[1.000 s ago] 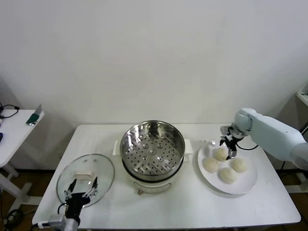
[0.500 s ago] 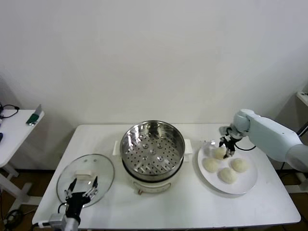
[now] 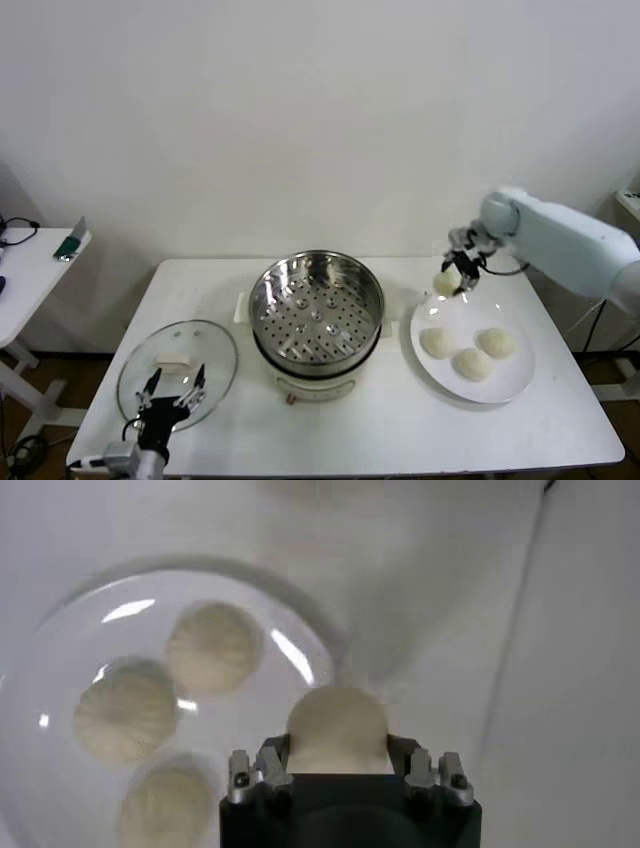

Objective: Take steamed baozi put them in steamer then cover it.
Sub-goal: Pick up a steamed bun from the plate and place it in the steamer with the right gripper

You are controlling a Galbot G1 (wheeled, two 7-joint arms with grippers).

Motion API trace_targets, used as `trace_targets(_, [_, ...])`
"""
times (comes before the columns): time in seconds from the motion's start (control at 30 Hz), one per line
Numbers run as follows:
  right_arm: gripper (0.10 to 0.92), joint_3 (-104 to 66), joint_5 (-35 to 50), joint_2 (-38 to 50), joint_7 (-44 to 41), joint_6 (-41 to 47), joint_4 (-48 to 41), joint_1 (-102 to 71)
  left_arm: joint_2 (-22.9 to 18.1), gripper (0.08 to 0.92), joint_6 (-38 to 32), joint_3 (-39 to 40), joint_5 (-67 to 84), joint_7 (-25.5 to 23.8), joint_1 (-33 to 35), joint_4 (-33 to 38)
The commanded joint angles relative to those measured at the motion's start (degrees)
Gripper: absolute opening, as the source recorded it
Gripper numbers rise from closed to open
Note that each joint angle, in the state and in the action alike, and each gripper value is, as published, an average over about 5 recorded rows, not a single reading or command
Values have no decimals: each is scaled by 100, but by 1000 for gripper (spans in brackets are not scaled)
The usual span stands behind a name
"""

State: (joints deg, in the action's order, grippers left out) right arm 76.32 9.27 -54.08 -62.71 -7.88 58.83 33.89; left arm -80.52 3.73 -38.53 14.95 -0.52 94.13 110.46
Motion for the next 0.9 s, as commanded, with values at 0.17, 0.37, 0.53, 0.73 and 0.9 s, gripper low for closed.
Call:
trace_targets(0.17, [653,856,376,-798,122,-1377,2255,2060,2,823,-1,16,-4,4,-22,-12])
trace_targets(0.37, [653,613,-500,-1545,448,-1893,2394,1221,-38,823,-6,8,20,16,-51,-9])
trace_targets(0.53, [653,346,-1721,-2064,675,-2326,1627,327,-65,823,-7,-12,22,20,-46,15])
trace_targets(0.73, [653,86,-2563,-2469,832,-2663,639,-390,-28,823,-32,-39,26,23,14,51])
trace_targets(0.9, [653,-122,-2986,-2618,965,-2849,-18,-712,-45,823,-31,-35,13,26,32,83])
